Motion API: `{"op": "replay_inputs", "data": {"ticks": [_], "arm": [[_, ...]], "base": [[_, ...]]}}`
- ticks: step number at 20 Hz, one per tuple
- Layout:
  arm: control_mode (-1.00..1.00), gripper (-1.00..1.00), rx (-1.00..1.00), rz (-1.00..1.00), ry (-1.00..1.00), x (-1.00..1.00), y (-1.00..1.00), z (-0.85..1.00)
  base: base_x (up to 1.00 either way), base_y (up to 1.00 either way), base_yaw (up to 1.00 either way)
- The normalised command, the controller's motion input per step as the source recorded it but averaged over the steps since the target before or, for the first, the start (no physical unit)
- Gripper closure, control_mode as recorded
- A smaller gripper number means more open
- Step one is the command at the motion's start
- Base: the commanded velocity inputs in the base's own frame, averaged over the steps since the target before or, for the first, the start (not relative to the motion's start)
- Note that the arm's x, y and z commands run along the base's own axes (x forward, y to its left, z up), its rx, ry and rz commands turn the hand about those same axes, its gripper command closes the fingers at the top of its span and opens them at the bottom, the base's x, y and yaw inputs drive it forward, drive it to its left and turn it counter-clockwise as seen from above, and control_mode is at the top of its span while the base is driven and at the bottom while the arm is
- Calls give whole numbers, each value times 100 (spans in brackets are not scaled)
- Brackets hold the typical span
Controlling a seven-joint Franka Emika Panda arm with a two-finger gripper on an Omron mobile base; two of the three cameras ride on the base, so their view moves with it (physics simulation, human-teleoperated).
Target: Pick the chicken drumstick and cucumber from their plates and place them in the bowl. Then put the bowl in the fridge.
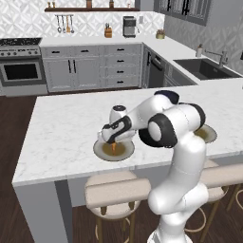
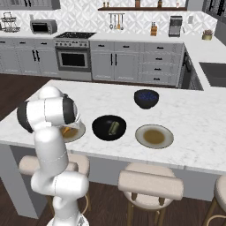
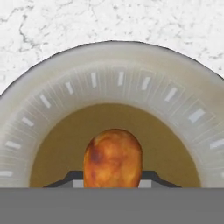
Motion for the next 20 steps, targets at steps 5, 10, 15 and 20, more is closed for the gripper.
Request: {"op": "replay_inputs", "data": {"ticks": [5,10,15,20], "arm": [[-100,100,0,0,1,-13,-40,87],[-100,100,0,0,3,-3,-84,91],[-100,100,1,0,5,-3,-100,47],[-100,100,0,0,13,0,-100,19]], "base": [[0,0,0],[0,0,0],[0,0,0],[0,0,0]]}}
